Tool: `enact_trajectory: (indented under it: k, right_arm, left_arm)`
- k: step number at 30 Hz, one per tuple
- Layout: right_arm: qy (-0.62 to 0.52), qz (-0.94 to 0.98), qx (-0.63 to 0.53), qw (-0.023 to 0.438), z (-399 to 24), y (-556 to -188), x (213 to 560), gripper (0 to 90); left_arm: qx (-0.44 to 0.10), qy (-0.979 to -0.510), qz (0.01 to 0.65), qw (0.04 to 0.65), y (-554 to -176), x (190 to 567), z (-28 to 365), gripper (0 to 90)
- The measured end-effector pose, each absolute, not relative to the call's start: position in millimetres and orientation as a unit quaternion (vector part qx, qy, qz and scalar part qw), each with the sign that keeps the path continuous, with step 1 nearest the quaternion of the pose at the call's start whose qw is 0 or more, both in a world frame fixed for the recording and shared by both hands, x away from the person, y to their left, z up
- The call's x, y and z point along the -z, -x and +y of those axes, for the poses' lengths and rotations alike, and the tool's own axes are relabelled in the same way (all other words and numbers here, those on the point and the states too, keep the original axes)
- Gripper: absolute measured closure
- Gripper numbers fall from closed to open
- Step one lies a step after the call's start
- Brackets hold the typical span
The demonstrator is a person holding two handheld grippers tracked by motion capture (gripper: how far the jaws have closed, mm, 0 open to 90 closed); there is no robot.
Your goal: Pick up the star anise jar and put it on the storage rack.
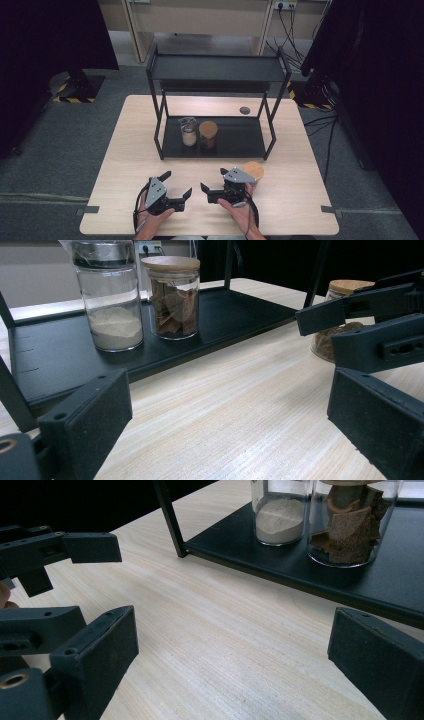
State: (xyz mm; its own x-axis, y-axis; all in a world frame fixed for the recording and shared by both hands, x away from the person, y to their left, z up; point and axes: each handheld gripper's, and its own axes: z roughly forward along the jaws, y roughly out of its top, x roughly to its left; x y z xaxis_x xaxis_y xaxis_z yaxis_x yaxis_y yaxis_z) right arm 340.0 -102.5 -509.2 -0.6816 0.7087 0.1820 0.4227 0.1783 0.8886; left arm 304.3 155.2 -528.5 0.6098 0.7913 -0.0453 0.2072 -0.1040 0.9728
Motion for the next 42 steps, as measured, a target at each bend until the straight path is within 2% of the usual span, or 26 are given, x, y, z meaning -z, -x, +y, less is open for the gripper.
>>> enact_trajectory:
  k: [42]
  right_arm:
    - [-0.367,0.756,-0.527,0.128,-113,-315,510,6.5]
  left_arm:
    - [-0.259,-0.696,0.358,0.565,-304,529,155,3.5]
